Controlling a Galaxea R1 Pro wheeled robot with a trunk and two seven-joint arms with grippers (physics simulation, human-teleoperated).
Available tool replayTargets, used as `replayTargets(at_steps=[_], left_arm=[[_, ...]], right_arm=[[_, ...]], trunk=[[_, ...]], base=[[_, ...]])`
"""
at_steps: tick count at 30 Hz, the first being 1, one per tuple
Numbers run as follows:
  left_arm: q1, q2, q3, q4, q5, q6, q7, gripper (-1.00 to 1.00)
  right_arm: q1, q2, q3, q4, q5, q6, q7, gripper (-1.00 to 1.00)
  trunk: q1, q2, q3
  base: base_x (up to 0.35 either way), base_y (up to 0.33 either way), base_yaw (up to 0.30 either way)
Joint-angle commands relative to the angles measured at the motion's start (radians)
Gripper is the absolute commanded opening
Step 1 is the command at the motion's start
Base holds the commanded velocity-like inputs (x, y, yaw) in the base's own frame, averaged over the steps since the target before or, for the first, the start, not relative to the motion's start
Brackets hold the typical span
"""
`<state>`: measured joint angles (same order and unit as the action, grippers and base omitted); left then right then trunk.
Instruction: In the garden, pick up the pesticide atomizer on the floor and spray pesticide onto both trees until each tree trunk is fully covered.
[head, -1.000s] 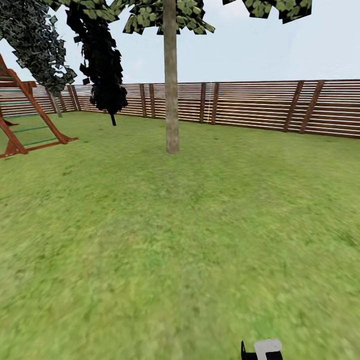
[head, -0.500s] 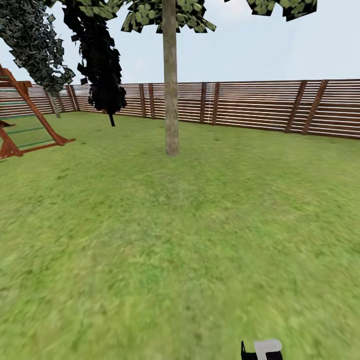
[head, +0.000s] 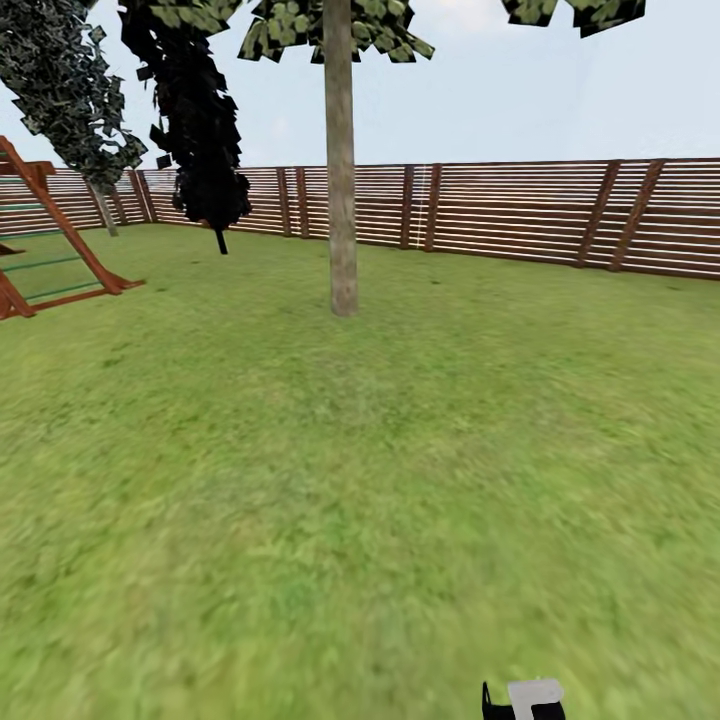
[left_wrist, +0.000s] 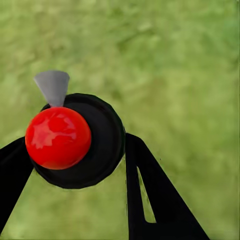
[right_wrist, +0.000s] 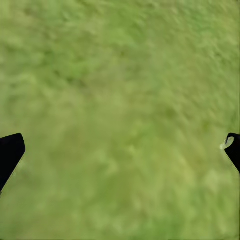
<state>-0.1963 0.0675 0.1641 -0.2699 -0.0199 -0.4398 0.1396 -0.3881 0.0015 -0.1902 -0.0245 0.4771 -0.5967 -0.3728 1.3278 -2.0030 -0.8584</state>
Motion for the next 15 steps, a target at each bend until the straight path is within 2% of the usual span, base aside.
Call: replayTargets(at_steps=[1,15], left_arm=[[0.0,0.0,0.0,0.0,0.0,0.0,0.0,-1.0],[0.0,-0.001,0.0,0.0,-0.002,-0.003,0.0,-1.0]], right_arm=[[0.0,0.0,0.0,0.0,0.0,0.0,0.0,1.0],[0.0,0.0,0.0,0.0,0.0,0.0,0.0,1.0]], trunk=[[0.0,0.0,0.0],[0.0,0.0,0.0]], base=[[0.344,0.0,0.0],[0.344,0.0,0.0]])
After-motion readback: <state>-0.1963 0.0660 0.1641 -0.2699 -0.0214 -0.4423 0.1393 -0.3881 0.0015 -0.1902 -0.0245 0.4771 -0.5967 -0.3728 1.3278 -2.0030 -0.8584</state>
